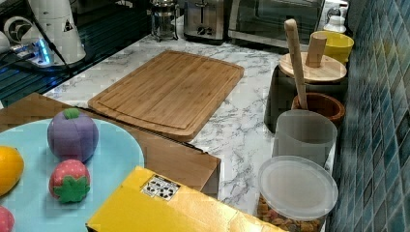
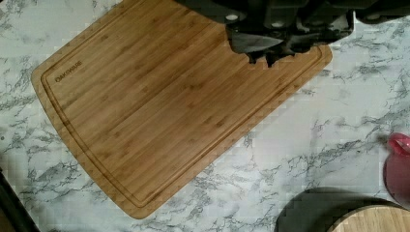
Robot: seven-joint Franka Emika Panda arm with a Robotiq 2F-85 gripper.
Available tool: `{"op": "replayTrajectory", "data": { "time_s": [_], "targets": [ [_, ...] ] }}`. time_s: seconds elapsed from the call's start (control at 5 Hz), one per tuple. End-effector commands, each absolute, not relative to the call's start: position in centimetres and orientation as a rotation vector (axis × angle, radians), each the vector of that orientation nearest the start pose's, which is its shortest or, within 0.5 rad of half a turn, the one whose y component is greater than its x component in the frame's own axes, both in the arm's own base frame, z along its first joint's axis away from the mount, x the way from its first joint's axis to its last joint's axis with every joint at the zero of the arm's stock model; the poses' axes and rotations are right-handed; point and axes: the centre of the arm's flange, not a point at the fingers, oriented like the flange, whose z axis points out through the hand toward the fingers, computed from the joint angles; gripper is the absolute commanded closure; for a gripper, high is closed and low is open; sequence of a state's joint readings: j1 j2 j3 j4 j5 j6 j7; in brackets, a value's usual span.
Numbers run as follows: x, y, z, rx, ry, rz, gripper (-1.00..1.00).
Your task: Turn on the toaster.
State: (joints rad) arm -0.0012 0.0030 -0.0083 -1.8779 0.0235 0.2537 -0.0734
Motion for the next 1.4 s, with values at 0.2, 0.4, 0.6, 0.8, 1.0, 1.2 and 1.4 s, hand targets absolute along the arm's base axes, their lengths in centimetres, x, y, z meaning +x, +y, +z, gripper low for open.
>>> {"op": "replayTrajectory", "data": {
  "time_s": [0.2, 0.4, 0.6, 0.8, 1.0, 1.2, 1.4],
  "targets": [
    [55.6, 1.2, 49.4, -2.978, 0.976, 0.077, 1.00],
    [55.2, 4.3, 48.0, -3.051, 0.792, 0.070, 1.00],
    [55.0, 6.8, 47.2, -3.072, 0.641, 0.111, 1.00],
    [53.6, 9.7, 46.5, -3.067, 0.471, 0.097, 1.00],
    [51.3, 13.1, 45.6, -3.059, 0.309, 0.070, 1.00],
    [50.1, 15.8, 44.6, -3.063, 0.171, 0.112, 1.00],
    [47.9, 17.7, 44.5, -3.033, 0.069, 0.079, 1.00]
  ]
}}
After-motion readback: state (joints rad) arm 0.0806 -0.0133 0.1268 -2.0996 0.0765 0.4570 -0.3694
